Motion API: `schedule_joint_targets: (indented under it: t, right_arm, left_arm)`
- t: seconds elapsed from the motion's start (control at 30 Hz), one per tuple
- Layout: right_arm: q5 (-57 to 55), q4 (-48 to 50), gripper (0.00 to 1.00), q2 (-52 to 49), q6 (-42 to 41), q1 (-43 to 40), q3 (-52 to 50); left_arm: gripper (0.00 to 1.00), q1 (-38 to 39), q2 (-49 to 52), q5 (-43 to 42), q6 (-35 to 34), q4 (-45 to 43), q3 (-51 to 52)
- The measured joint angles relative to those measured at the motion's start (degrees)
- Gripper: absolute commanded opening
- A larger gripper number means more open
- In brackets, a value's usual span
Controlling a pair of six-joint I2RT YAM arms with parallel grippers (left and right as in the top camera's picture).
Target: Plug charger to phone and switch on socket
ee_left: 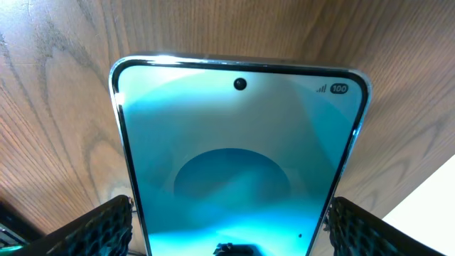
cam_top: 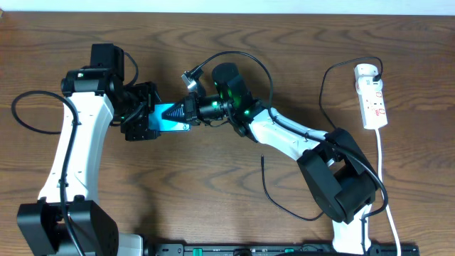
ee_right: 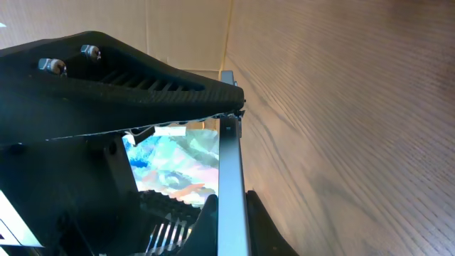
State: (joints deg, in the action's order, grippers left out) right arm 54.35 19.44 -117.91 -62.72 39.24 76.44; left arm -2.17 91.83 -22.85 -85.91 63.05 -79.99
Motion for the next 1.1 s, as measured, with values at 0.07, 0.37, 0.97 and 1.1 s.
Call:
schedule_joint_targets:
  t: [0.07,0.37,0.97,1.1]
  right_arm:
    - [0.0,-0.02,0.01,0.0,0.07,0.0,0.0]
    - [-1.49,-2.95,0.02,0.0,1.77,-0.11,0.0]
    - [-6.14,-16.85,0.01,-0.04,6.01,-6.86,0.0]
    - [-6.75,-15.47,0.02,-0.04,1.66,-9.75,0.0]
  left_arm:
    - [0.87,0.0,0.0,0.0,0.5,-0.15,0.0]
    - [0.88,0.04,0.0,-0.83,7.45,-2.82,0.0]
    - [0.88,0.04,0.0,-7.72,18.36,-8.13,0.0]
    - [0.88,0.04,0.0,-8.46,20.41,-10.08,0.0]
